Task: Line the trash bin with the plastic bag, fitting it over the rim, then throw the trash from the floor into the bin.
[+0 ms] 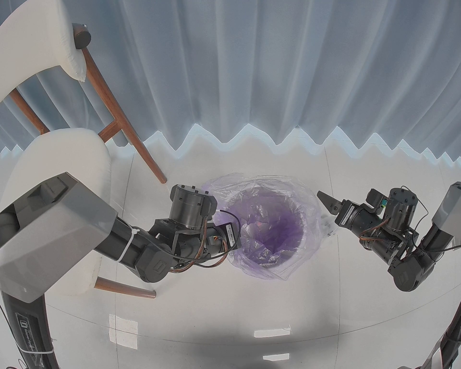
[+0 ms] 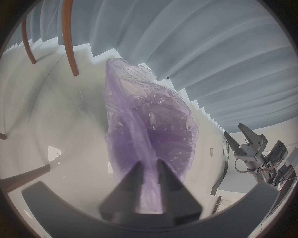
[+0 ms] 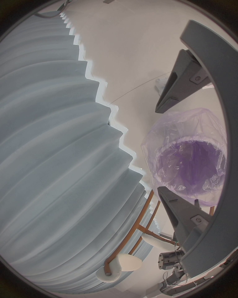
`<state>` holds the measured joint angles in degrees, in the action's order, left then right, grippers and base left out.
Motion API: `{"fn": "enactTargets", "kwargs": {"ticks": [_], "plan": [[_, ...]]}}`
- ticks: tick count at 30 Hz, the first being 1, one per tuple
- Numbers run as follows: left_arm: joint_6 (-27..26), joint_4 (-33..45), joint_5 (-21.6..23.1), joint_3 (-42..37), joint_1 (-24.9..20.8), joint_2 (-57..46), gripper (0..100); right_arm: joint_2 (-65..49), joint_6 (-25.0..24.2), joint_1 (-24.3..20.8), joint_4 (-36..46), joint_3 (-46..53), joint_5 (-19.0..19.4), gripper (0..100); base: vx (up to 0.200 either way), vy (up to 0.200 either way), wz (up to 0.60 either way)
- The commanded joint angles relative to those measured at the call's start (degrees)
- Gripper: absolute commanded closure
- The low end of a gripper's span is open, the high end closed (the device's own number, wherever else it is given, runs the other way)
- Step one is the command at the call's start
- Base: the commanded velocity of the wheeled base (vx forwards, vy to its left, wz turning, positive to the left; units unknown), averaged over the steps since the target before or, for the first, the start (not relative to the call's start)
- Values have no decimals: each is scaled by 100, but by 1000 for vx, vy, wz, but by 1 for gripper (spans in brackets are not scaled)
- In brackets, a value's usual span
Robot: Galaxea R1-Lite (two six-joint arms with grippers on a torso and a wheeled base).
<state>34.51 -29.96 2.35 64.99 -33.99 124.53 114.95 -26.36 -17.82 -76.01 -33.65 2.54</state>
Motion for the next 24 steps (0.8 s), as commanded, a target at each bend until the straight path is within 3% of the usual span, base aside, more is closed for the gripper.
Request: {"fn": "enactTargets", "kwargs": {"ticks": [1,8,11,14,24], "plan": [[3,-27,-42,-223,33,-78,100,28,-1,-2,-10,7,-7,0,0,0,0],[-23,-18,-139,-1014,156,-746,100,28,-1,-11,-10,16,-60,0,0,0,0],[-120,-27,-376,-1313,279,-834,100,46,8,-11,-10,16,-60,0,0,0,0],[-146,-71,-701,-1489,358,-640,100,72,8,-19,-2,16,-69,0,0,0,0],[-199,-959,-1026,-1463,85,538,100,63,8,-19,-2,25,-183,0,0,0,0]]}}
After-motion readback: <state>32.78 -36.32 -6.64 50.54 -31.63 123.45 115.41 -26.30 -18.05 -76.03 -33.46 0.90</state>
